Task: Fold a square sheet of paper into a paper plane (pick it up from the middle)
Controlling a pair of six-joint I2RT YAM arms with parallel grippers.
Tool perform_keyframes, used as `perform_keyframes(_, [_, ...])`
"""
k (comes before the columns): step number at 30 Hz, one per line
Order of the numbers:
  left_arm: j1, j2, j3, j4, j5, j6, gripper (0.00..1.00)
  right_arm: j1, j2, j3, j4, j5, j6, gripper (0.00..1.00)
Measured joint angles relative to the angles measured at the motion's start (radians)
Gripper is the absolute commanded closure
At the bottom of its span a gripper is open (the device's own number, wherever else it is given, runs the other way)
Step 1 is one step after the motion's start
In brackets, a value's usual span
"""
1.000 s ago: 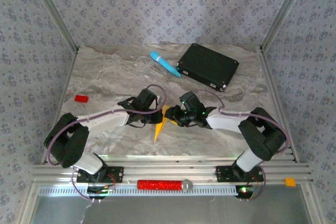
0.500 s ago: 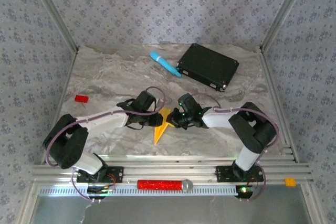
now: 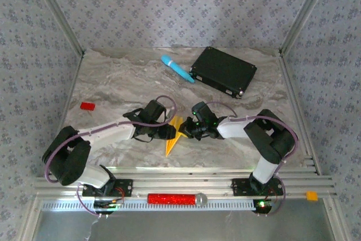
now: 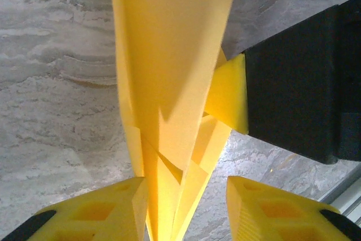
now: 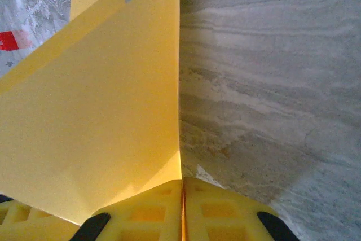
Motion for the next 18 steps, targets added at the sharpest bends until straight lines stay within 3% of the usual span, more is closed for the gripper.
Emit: perform_keyframes(18, [-0.023, 0.050, 0.000, 0.000, -0.004, 0.003, 0.60, 0.000, 0.000, -0.001, 0.000, 0.000, 0.003, 0.90])
